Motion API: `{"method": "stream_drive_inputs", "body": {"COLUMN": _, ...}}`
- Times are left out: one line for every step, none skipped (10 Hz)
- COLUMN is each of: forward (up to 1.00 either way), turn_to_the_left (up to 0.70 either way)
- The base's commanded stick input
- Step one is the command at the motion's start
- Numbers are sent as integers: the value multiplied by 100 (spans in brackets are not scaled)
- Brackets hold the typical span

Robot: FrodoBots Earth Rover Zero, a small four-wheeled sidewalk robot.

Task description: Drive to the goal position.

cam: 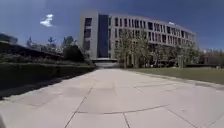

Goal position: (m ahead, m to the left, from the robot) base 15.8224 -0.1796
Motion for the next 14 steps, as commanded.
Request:
{"method": "stream_drive_inputs", "body": {"forward": 100, "turn_to_the_left": 0}}
{"method": "stream_drive_inputs", "body": {"forward": 100, "turn_to_the_left": 0}}
{"method": "stream_drive_inputs", "body": {"forward": 100, "turn_to_the_left": 0}}
{"method": "stream_drive_inputs", "body": {"forward": 100, "turn_to_the_left": 0}}
{"method": "stream_drive_inputs", "body": {"forward": 100, "turn_to_the_left": 0}}
{"method": "stream_drive_inputs", "body": {"forward": 100, "turn_to_the_left": 0}}
{"method": "stream_drive_inputs", "body": {"forward": 100, "turn_to_the_left": 0}}
{"method": "stream_drive_inputs", "body": {"forward": 100, "turn_to_the_left": 0}}
{"method": "stream_drive_inputs", "body": {"forward": 100, "turn_to_the_left": 0}}
{"method": "stream_drive_inputs", "body": {"forward": 100, "turn_to_the_left": 0}}
{"method": "stream_drive_inputs", "body": {"forward": 100, "turn_to_the_left": 0}}
{"method": "stream_drive_inputs", "body": {"forward": 100, "turn_to_the_left": 0}}
{"method": "stream_drive_inputs", "body": {"forward": 100, "turn_to_the_left": 0}}
{"method": "stream_drive_inputs", "body": {"forward": 100, "turn_to_the_left": 0}}
